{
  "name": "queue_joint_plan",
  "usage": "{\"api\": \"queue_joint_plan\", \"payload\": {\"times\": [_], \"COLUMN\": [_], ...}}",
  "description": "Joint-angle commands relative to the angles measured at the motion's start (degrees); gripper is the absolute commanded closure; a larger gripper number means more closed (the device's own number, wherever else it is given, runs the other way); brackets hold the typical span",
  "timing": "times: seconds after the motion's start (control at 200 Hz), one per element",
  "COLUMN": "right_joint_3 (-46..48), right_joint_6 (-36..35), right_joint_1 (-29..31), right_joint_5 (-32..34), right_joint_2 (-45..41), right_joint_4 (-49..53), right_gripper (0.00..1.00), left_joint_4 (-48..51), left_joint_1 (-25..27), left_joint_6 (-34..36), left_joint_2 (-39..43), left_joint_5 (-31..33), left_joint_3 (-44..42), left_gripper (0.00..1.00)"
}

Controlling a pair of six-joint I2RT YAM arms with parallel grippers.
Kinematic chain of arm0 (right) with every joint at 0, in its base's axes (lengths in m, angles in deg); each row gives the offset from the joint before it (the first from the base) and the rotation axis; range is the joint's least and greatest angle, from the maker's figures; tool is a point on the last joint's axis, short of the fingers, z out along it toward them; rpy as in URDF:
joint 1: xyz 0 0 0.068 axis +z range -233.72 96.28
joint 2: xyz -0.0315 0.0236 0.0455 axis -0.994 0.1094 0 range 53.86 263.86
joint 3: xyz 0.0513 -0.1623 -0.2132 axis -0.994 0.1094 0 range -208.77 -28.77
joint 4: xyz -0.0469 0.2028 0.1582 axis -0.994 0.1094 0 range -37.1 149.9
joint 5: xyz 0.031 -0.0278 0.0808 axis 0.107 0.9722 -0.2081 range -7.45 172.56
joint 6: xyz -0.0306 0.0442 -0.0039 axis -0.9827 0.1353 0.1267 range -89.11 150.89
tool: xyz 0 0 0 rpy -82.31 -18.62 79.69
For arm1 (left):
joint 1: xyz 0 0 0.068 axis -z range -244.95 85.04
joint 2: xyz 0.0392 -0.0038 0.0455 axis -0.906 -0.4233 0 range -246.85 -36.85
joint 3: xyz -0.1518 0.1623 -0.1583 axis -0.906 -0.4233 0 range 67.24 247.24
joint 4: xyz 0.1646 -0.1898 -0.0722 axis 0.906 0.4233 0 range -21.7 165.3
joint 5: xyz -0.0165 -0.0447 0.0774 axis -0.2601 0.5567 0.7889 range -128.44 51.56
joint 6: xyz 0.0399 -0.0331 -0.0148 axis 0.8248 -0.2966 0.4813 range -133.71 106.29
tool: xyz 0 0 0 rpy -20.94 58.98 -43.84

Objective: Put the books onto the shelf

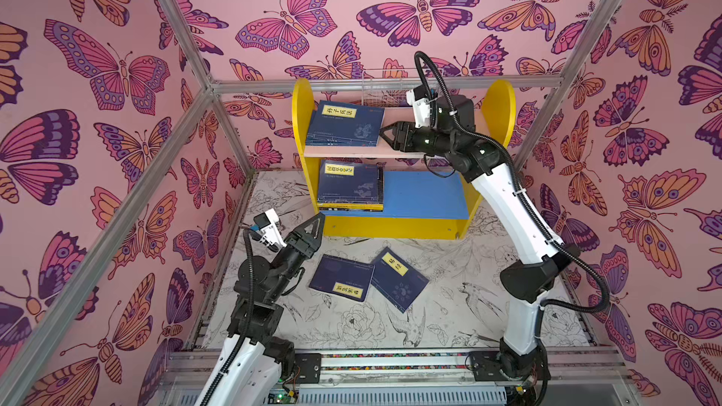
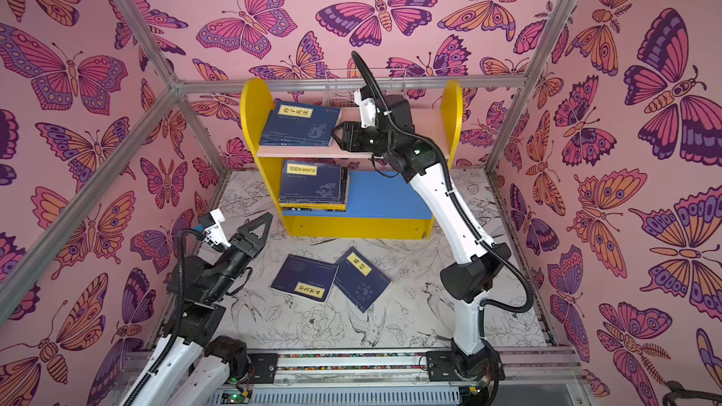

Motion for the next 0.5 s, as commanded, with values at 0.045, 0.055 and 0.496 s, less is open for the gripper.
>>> {"api": "queue_joint_plan", "payload": {"times": [0.045, 0.055, 0.496], "right_joint_3": [-0.93, -0.95, -7.97], "right_joint_6": [5.07, 5.26, 8.65], "right_joint_1": [-0.89, -0.88, -0.88], "right_joint_5": [-1.97, -2.04, -9.64], "right_joint_2": [5.83, 6.12, 15.65], "right_joint_4": [-6.61, -7.16, -12.54], "right_gripper": [0.41, 0.41, 0.42], "left_joint_4": [-1.25, -1.26, 2.10], "left_joint_1": [-0.09, -0.11, -0.09], "left_joint_6": [0.28, 0.27, 1.60], "left_joint_2": [0.98, 1.09, 3.45], "left_joint_5": [-1.21, -1.18, -0.16], "left_joint_3": [-1.59, -1.65, -2.39], "left_gripper": [0.29, 0.29, 0.28]}}
